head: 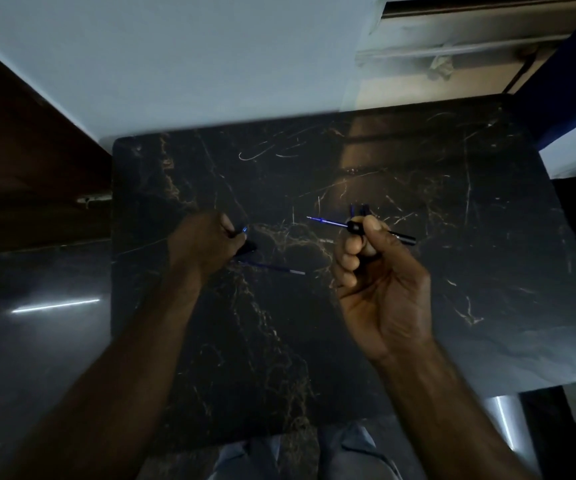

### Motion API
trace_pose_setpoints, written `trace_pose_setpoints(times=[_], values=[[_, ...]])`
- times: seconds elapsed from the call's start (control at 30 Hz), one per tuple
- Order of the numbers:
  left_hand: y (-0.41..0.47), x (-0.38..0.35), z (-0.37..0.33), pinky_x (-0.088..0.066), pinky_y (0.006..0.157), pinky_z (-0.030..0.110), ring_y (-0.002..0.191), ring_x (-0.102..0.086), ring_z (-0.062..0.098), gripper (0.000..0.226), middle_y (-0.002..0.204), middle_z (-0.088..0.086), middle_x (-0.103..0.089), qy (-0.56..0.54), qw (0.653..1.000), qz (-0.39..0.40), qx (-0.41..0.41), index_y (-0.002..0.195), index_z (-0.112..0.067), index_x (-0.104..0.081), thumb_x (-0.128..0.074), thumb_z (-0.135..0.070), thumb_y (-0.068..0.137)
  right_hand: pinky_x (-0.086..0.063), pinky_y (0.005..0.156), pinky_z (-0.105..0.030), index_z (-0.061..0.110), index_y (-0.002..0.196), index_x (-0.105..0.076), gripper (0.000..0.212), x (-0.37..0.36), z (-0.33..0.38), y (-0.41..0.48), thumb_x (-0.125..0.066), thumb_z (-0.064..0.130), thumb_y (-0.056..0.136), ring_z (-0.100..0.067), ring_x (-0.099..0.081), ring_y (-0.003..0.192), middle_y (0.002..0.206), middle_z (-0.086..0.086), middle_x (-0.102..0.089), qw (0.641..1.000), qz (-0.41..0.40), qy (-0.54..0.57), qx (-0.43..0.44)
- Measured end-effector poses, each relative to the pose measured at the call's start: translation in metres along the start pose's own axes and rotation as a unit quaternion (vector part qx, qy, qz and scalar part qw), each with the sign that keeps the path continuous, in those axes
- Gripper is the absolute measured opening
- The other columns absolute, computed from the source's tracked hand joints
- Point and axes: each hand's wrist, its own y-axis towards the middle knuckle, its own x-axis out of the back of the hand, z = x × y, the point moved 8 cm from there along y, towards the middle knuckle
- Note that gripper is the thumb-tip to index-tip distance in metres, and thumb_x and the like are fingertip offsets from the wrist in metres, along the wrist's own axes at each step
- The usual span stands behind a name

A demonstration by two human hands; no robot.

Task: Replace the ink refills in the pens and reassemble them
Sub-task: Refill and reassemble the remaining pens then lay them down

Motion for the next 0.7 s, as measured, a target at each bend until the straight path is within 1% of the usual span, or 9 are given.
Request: trace_pose_setpoints(times=[0.17,0.3,0.37,0.43,0.47,0.5,0.57,0.63,0.7], values=[[0.002,-0.005,-0.001,-0.060,0.081,0.041,0.097,-0.076,0.026,0.020,0.097,0.001,-0.081,0.004,1.000,-0.002,-0.013,0.097,-0.024,-0.082,-0.079,-0.043,0.094,-0.047,0.048,-0.022,0.012,0.078,-0.068,0.019,-0.001,0.001,-0.004,-0.062,0.014,0.096,-0.012,-0.058,0.059,0.072,-0.004,-0.062,1.000,0.001,0.001,0.003],[0.003,-0.004,0.001,-0.061,0.080,0.041,0.095,-0.076,0.027,0.025,0.096,0.001,-0.081,0.008,1.000,-0.016,-0.012,0.098,-0.024,-0.083,-0.076,-0.047,0.094,-0.047,0.047,-0.022,0.013,0.076,-0.068,0.022,-0.005,0.002,-0.006,-0.061,0.014,0.096,-0.011,-0.058,0.058,0.071,-0.003,-0.062,1.000,0.004,-0.001,0.008],[0.002,0.003,0.000,-0.057,0.074,0.035,0.088,-0.075,0.021,0.024,0.089,-0.005,-0.079,-0.034,0.999,-0.039,-0.002,0.093,-0.024,-0.081,-0.074,-0.047,0.094,-0.046,0.048,-0.022,0.014,0.074,-0.069,0.025,-0.007,0.002,-0.008,-0.059,0.014,0.098,-0.011,-0.058,0.058,0.071,-0.003,-0.062,1.000,0.004,-0.001,0.013],[0.000,0.019,-0.010,-0.053,0.069,0.031,0.074,-0.071,0.008,0.017,0.076,-0.017,-0.072,-0.149,0.987,-0.067,0.004,0.083,-0.029,-0.077,-0.075,-0.042,0.095,-0.046,0.048,-0.022,0.014,0.073,-0.069,0.026,-0.009,0.005,-0.010,-0.059,0.014,0.097,-0.011,-0.058,0.058,0.070,-0.003,-0.062,1.000,0.001,-0.008,0.023],[-0.002,0.029,-0.019,-0.055,0.068,0.031,0.067,-0.068,0.003,0.017,0.072,-0.017,-0.071,-0.245,0.967,-0.078,0.002,0.080,-0.031,-0.075,-0.077,-0.038,0.095,-0.046,0.048,-0.022,0.015,0.073,-0.069,0.024,-0.010,0.006,-0.010,-0.060,0.014,0.096,-0.012,-0.058,0.058,0.070,-0.003,-0.062,0.999,0.002,-0.013,0.031],[-0.007,0.040,-0.029,-0.056,0.066,0.032,0.063,-0.066,0.001,0.017,0.071,-0.013,-0.073,-0.363,0.928,-0.083,0.000,0.079,-0.031,-0.075,-0.078,-0.033,0.095,-0.046,0.048,-0.022,0.015,0.073,-0.069,0.022,-0.011,0.009,-0.011,-0.061,0.015,0.095,-0.012,-0.058,0.058,0.070,-0.003,-0.063,0.999,-0.003,-0.019,0.040],[-0.024,0.065,-0.059,-0.055,0.059,0.029,0.061,-0.068,0.005,0.013,0.076,-0.002,-0.079,-0.575,0.815,-0.071,-0.011,0.080,-0.028,-0.081,-0.079,-0.034,0.091,-0.047,0.048,-0.023,0.016,0.073,-0.070,0.021,-0.016,0.016,-0.011,-0.063,0.017,0.093,-0.011,-0.059,0.058,0.070,-0.003,-0.064,0.997,-0.011,-0.033,0.062],[-0.048,0.091,-0.094,-0.055,0.055,0.023,0.063,-0.071,0.008,0.011,0.082,0.003,-0.081,-0.685,0.726,-0.049,-0.047,0.082,-0.028,-0.083,-0.078,-0.035,0.088,-0.047,0.048,-0.023,0.016,0.074,-0.068,0.019,-0.024,0.026,-0.011,-0.064,0.018,0.092,-0.012,-0.060,0.058,0.070,-0.004,-0.065,0.995,-0.017,-0.039,0.086],[-0.068,0.111,-0.123,-0.058,0.056,0.022,0.066,-0.073,0.010,0.008,0.086,0.005,-0.081,-0.743,0.663,-0.027,-0.083,0.088,-0.023,-0.081,-0.076,-0.027,0.093,-0.048,0.046,-0.022,0.015,0.077,-0.065,0.014,-0.032,0.039,-0.012,-0.065,0.018,0.090,-0.012,-0.061,0.057,0.069,-0.004,-0.066,0.992,-0.026,-0.043,0.113]])
